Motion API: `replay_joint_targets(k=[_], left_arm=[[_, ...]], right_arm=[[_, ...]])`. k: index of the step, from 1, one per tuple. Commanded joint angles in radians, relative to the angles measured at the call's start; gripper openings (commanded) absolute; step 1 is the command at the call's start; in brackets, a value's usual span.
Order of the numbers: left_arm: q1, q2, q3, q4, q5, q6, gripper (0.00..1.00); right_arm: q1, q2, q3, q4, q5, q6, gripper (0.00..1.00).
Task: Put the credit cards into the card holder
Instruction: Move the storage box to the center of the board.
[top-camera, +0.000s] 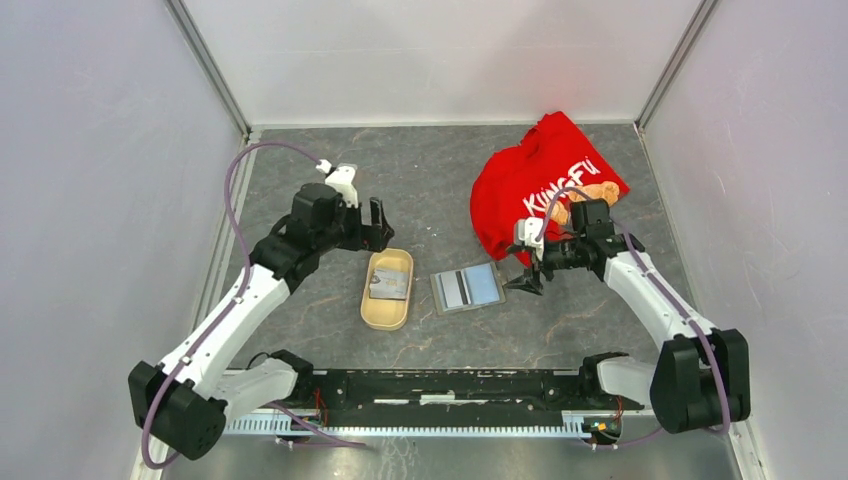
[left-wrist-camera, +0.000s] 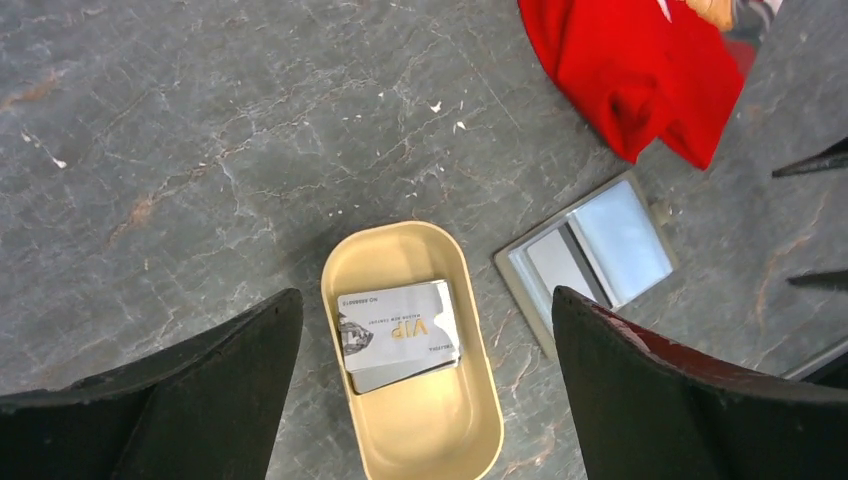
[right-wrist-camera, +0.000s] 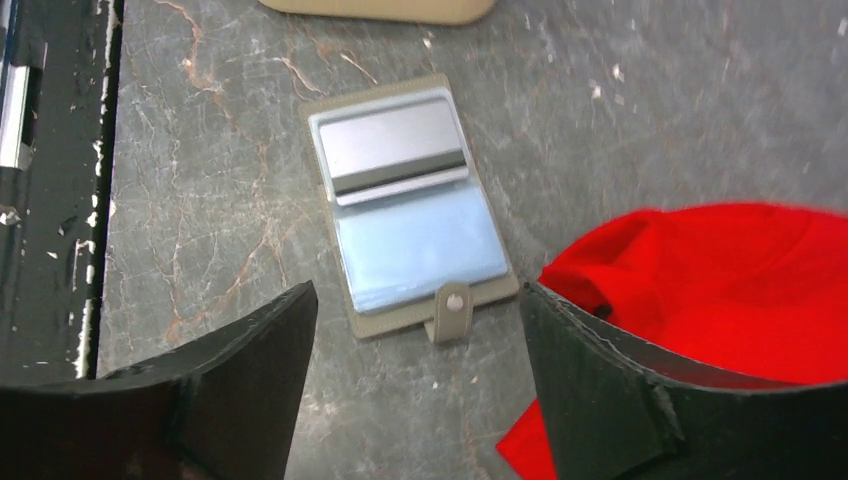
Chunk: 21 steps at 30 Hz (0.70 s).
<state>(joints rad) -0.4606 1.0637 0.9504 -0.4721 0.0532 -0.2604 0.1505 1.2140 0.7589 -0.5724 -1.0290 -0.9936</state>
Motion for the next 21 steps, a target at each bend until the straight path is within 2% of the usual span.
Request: replay_joint_targets(k=[1,5,7,9,13,16,21], left_arm=[[0.039,-0.024,-0.119,0.038,0.106,-0.141,1.00],[0.042,-0.017,-0.221,0.018,0.063,-0.215,0.97],[0.042,0.007,-0.220,-0.007,0.001,-0.211,0.86],[0.041,0.059,-0.197,-0.037,-0.049,-0.203,0.79],[0.042,0.165,-0.156,-0.070,-0.114,-0.186,0.73],[0.042,0.233,-0.149,-0.071,-0.162,-0.211,0.61],[0.041,0.275,-0.172,-0.039,-0.158,-0.263,0.48]], right_arm=[[0.094,-0.061,0.048,-0.026,0.000,-0.167,0.85],[0.221,-0.048,0.108,0.007,0.071,-0.115,0.88],[0.250,-0.035,0.108,0.048,0.050,-0.044,0.88],[0.253,-0.031,0.081,0.094,0.013,0.003,0.88],[0.253,-0.058,-0.006,0.142,0.061,0.009,0.88],[0.241,-0.082,-0.045,0.178,0.042,0.015,0.89],[0.213,-0.073,-0.050,0.179,0.021,0.025,0.89]])
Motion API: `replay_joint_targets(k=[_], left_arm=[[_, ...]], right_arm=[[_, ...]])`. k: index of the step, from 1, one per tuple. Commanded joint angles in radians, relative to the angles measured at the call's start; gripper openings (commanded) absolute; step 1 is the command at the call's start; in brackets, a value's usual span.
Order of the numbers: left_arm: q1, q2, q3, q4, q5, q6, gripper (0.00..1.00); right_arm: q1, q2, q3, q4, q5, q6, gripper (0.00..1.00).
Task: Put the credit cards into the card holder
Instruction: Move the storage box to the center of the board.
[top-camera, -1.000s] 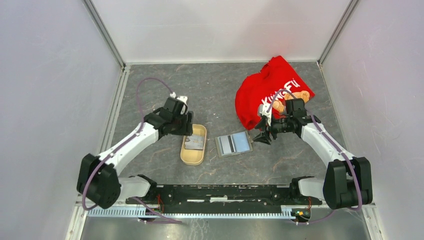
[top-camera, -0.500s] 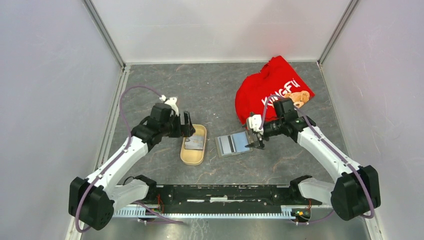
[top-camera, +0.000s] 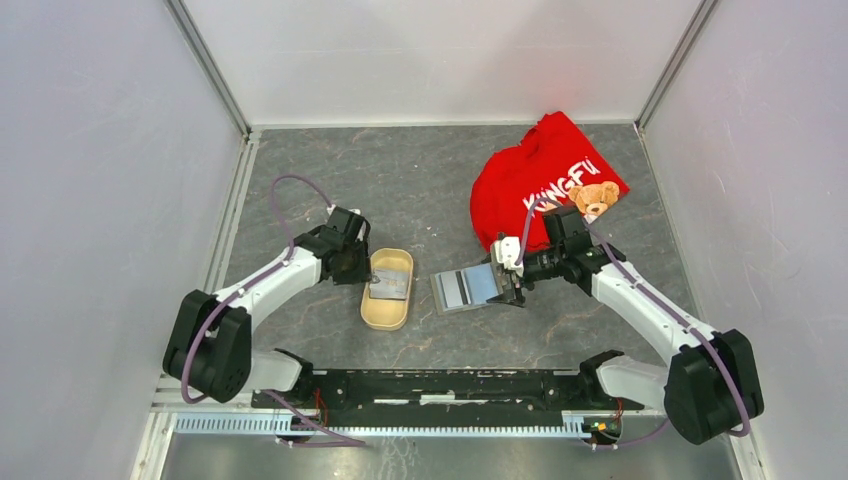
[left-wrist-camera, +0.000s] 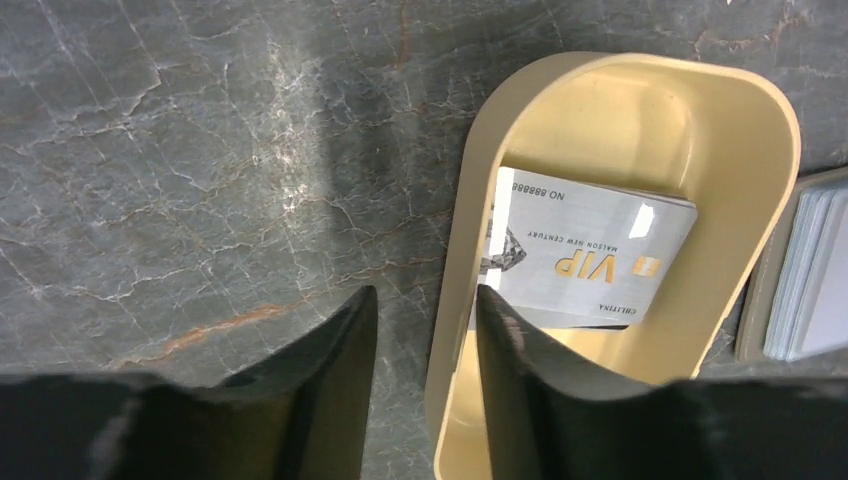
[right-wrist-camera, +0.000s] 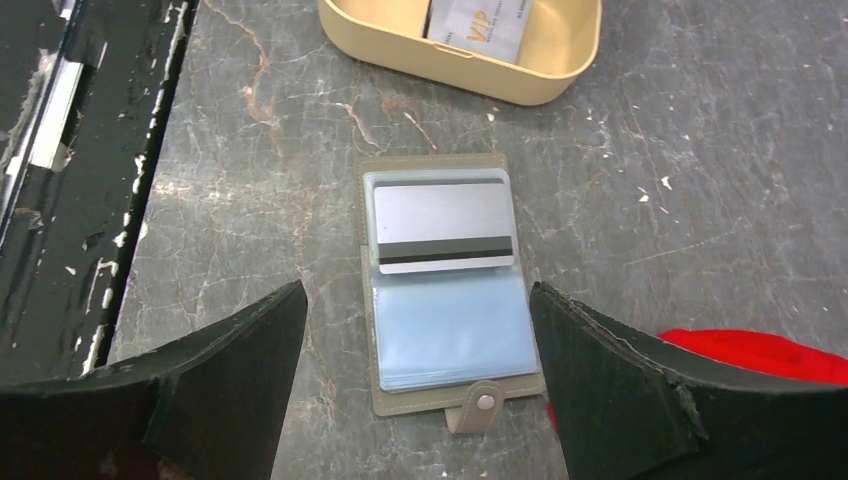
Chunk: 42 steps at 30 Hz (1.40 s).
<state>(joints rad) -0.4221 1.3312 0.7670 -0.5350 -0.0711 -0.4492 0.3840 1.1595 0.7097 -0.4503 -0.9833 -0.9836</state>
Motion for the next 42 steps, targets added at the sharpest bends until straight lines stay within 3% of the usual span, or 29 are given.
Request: replay_joint_targets(k=[1,6,11,17,25,31,37,42], left_arm=[[0.003,0.006,0.005,0.035,-0.032,-0.084,0.43],[0.003,0.002,-0.012,0.068,-0.040,-0.151,0.18],[0.008,-0.026,-0.019,0.074,-0.150,-0.260,0.02],[0.053,-0.047,-0.045,0.133,-0.213,-0.445,0.02],[0.114,0.043,0.008,0.172,-0.306,-0.710,0.02],[0.132,0.129,0.056,0.237,-0.325,-0.794,0.03],[0.141,0.206,0.109,0.222,-0.269,-0.794,0.15],[0.152,0.178,0.116,0.209,-0.254,-0.765,0.30]], right_arm=[[-0.027,-0.017,-0.002,0.057,-0.029,0.014,0.89],[-0.034,-0.015,-0.006,0.049,-0.038,0.006,0.89],[-0.051,-0.015,0.002,0.020,-0.055,-0.012,0.89],[-0.063,-0.026,0.001,0.012,-0.073,-0.019,0.89],[-0.067,-0.018,-0.003,0.012,-0.083,-0.021,0.89],[-0.067,0.001,0.000,0.000,-0.079,-0.032,0.89],[-0.068,0.007,0.002,-0.010,-0.069,-0.044,0.89],[-0.068,0.009,0.005,-0.015,-0.064,-0.050,0.89]])
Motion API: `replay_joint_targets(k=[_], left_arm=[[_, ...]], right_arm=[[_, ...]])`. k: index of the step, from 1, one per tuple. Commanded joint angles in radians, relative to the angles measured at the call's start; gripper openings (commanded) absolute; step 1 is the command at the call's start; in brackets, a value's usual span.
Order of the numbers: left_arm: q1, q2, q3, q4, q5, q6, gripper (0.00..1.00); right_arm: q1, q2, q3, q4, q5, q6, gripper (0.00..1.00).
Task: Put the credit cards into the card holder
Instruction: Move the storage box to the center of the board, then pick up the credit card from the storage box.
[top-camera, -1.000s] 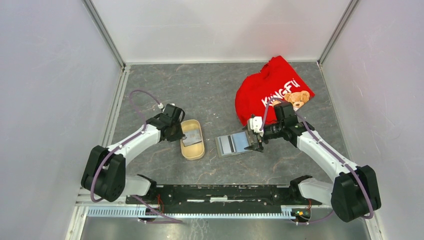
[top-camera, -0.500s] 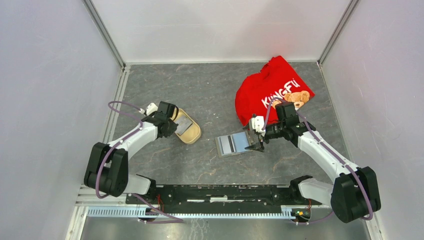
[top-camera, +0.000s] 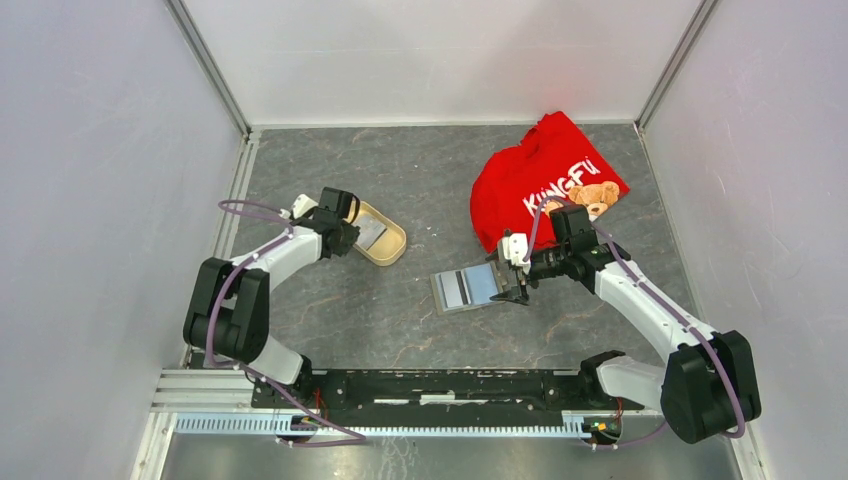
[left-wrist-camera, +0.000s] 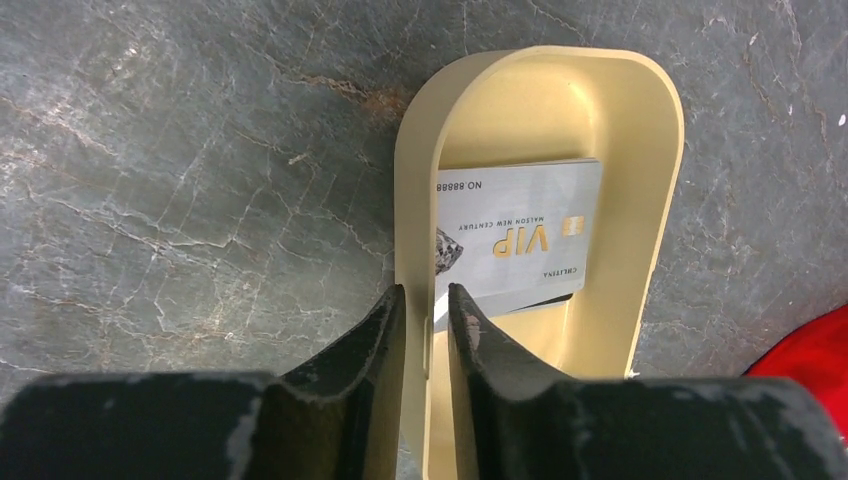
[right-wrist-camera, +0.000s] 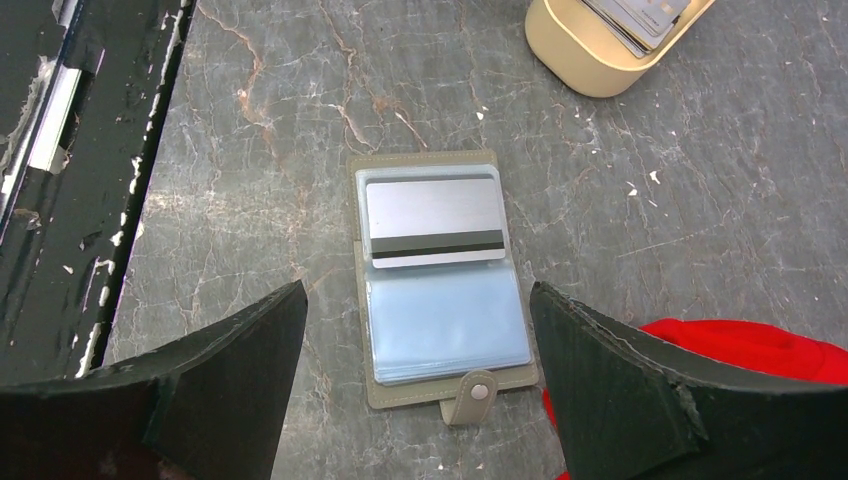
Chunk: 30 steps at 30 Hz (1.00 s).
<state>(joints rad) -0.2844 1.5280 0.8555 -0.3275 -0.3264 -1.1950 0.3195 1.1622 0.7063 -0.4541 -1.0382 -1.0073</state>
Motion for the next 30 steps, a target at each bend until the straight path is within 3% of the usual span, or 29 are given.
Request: replay_joint_targets(k=[1,4,7,9,10,11,13,19,30], left_arm=[[0.016,-0.034,0.030,-0.007,0.005,-0.009,0.33],[0.018,-0.100,0.051,-0.051,0.008,0.069,0.47],[0.019,-0.191,0.084,-0.045,0.031,0.306,0.68],[0.019,-0.230,0.108,0.009,0.181,0.660,0.89],[0.019,-0.239,0.120,0.008,0.277,0.882,0.96],[0.019,-0.241,0.144,-0.024,0.355,1.000,0.99],[0.019,-0.219,0.183,-0.086,0.378,1.155,1.00],[0.024,0.015,0.346,-0.250,0.417,1.397,0.98],[0.028,0.304,0.563,-0.367,0.444,1.531,0.87]], right_arm=[[-0.003,0.007,0.009,-0.013,-0.010,-0.026,0.89],[-0.005,0.007,0.010,-0.017,-0.010,-0.029,0.89],[-0.007,0.005,0.012,-0.023,-0.011,-0.036,0.89],[-0.009,0.004,0.013,-0.026,-0.011,-0.039,0.89],[-0.009,0.004,0.013,-0.027,-0.013,-0.039,0.89],[-0.009,0.004,0.013,-0.027,-0.014,-0.041,0.89],[-0.008,0.007,0.013,-0.029,-0.016,-0.043,0.89],[-0.019,0.018,0.012,-0.032,-0.028,-0.044,0.89],[-0.024,0.039,0.012,-0.039,-0.028,-0.053,0.89]])
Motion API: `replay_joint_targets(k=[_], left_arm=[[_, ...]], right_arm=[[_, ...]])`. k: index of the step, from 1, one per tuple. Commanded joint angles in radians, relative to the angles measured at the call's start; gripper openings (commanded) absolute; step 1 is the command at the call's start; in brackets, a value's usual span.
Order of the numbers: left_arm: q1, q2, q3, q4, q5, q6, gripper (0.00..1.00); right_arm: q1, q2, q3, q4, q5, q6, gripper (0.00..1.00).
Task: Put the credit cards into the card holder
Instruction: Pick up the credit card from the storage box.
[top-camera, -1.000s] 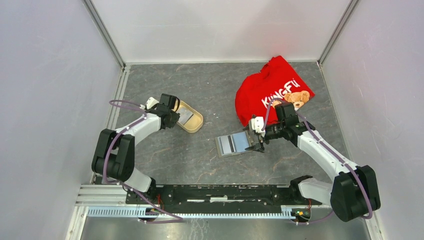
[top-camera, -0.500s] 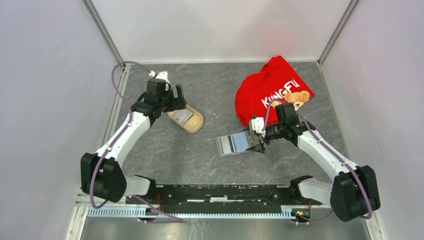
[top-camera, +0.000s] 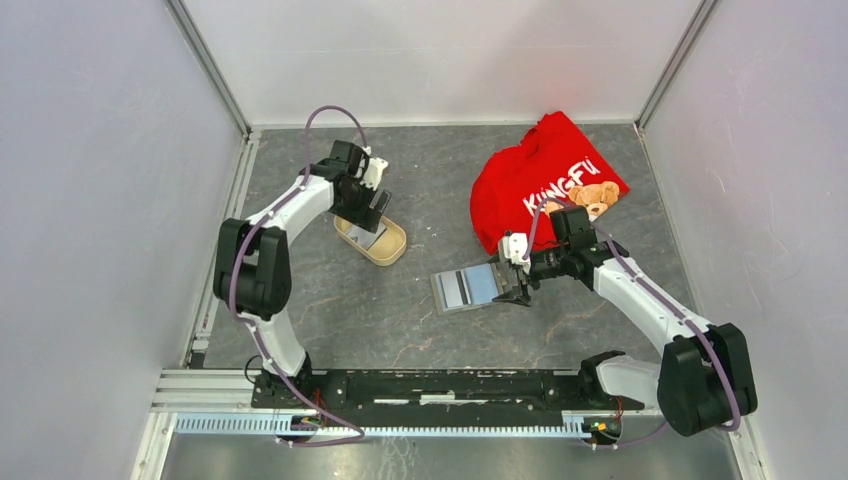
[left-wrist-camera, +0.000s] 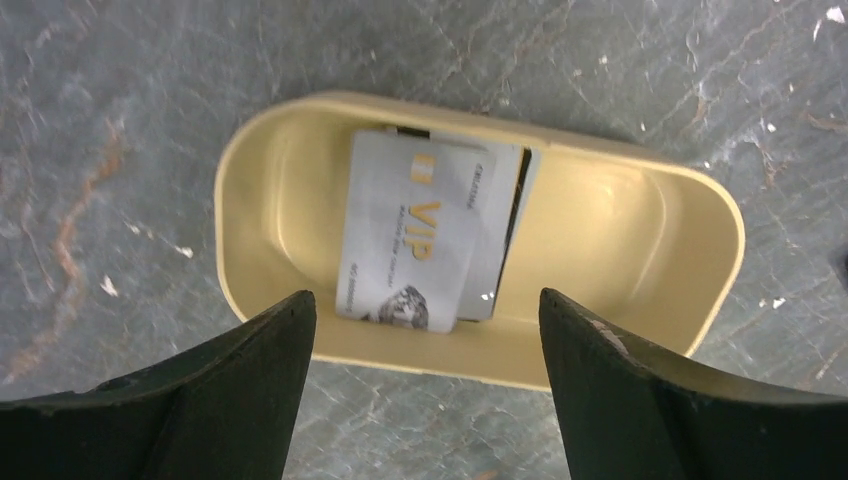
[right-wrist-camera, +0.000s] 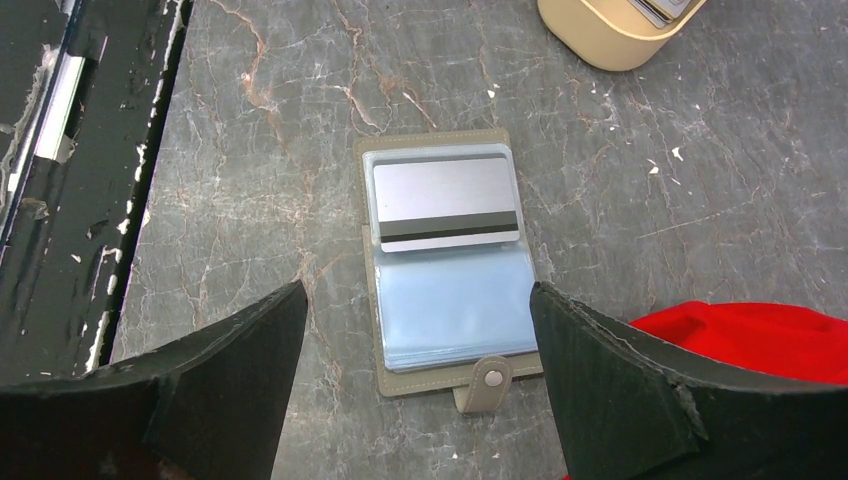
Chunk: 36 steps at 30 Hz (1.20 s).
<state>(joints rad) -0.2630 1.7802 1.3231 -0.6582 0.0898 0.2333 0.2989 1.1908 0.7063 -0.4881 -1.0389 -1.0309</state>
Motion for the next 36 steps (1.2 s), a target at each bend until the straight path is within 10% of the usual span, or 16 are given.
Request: replay_joint_targets(k=[1,36], left_arm=[[0.006,0.067,0.105,-0.037,0.019,0.107,0.86],[0.030,0.235,0.139,-0.014,0.081,0.166,0.66]], right_arm=[[-0.003,0.011,0.012,-0.006,-0.026,-0.030,0.89],[-0.003,0.033,0.021,-0.029,-0.012,-0.051,0.89]])
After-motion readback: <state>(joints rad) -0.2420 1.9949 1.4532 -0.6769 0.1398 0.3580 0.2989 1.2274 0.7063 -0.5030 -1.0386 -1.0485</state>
